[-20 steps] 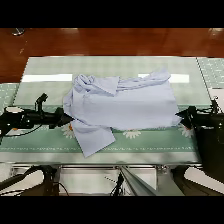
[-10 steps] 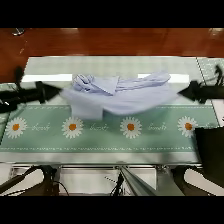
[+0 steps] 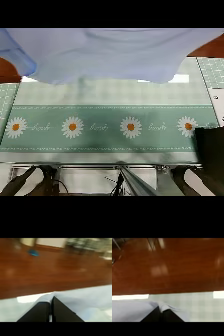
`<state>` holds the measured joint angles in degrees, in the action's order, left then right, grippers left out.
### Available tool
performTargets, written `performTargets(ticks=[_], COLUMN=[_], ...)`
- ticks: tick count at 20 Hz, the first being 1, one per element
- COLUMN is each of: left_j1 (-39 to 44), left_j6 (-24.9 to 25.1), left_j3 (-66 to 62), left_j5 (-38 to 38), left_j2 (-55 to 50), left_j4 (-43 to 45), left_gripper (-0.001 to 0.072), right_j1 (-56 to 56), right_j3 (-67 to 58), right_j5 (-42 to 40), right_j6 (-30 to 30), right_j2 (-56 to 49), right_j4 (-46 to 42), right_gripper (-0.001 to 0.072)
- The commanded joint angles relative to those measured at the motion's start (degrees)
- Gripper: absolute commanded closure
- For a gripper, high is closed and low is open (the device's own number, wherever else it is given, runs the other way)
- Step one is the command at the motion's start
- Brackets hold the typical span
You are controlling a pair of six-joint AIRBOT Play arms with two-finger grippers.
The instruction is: Fold the shirts.
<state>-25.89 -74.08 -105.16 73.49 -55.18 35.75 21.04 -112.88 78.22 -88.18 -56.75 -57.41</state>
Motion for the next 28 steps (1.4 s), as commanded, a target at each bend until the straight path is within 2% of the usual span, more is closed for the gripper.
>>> performTargets(ticks=[1, 4, 10, 13, 16, 19, 21, 23, 28], left_j1=[-0.2, 3.0, 21.0, 23.2, 23.3, 23.3, 23.3, 23.3, 23.4], left_j6=[-9.2, -9.3, -12.2, -12.2, -14.5, -17.1, -20.1, -20.2, -19.1], left_j3=[-11.4, -11.3, -8.9, -0.4, 13.6, 28.2, 34.5, 37.5, 32.7], left_j5=[2.1, 3.8, 7.2, 8.6, 8.1, -0.6, -7.9, -14.5, -25.2], left_j2=[6.8, 14.2, 21.1, 20.8, 19.1, 14.8, 9.5, 1.9, -19.8], left_j4=[21.5, 26.8, 43.6, 48.6, 48.2, 46.1, 44.4, 40.2, 31.4], left_gripper=[0.0686, 0.0686, 0.0686, 0.0686, 0.0686, 0.0685, 0.0686, 0.0686, 0.0685], right_j1=[-0.2, -0.2, -0.2, -0.2, -0.2, -0.2, -0.2, -0.2, -0.2], right_j3=[-4.6, -4.6, -4.0, 1.7, 13.4, 29.9, 41.0, 48.7, 47.3], right_j5=[4.1, 8.0, 12.0, 12.7, 12.9, 4.9, -2.3, -10.0, -22.7], right_j6=[-1.8, -1.8, -1.9, -1.8, -1.0, 0.9, 3.6, 7.4, 13.4], right_j2=[10.5, 17.5, 21.9, 21.9, 22.0, 21.8, 19.9, 15.4, -6.8], right_j4=[-6.6, -10.5, -13.2, -12.9, -7.0, -4.6, 0.0, 3.6, 9.1], right_gripper=[0.0688, 0.0688, 0.0688, 0.0688, 0.0688, 0.0688, 0.0688, 0.0688, 0.0688])
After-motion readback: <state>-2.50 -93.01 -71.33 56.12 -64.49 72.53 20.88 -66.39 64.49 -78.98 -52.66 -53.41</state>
